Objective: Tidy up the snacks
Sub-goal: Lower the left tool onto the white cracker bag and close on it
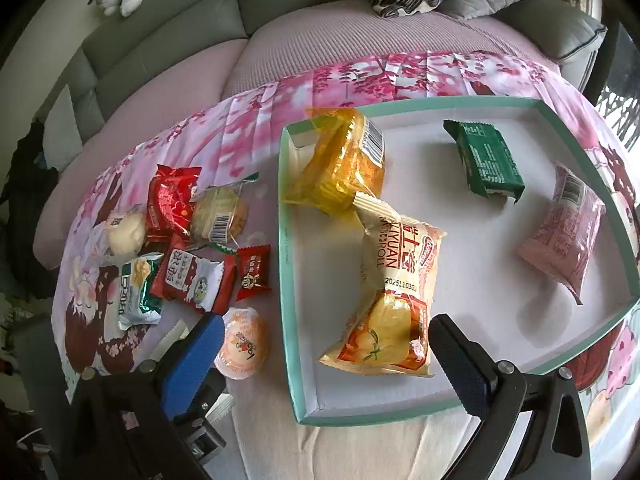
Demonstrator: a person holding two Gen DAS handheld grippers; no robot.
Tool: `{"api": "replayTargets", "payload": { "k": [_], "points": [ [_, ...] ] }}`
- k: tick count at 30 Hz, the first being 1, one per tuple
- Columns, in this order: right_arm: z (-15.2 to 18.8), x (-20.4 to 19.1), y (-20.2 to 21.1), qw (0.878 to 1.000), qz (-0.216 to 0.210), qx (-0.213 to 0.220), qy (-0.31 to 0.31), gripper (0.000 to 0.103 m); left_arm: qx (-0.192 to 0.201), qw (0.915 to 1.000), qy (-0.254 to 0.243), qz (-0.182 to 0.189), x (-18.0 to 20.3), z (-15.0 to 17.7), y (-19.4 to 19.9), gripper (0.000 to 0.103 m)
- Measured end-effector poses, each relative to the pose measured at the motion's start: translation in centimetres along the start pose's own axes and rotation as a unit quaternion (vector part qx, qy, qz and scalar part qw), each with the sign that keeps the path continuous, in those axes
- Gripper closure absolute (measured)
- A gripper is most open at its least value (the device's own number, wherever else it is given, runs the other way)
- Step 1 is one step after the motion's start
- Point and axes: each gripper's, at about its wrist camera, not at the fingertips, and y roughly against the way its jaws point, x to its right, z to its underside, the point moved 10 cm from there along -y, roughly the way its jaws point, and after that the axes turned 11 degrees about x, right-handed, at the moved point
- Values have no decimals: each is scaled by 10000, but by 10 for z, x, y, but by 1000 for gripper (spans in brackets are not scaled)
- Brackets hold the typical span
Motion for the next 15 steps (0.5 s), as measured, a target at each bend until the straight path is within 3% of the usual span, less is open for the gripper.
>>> {"api": "replayTargets", "payload": {
  "k": [8,10,15],
  "points": [
    [1,1,-2,10000,18,-22,-52,0,32,9998,-126,-121,10,4,1,12],
    [1,1,-2,10000,18,-26,-49,0,67,9997,-153,-175,10,4,3,21],
    [1,2,-3,10000,43,-42,-74,0,134,9997,-40,-204,-1,-3,5,34]
  ]
}}
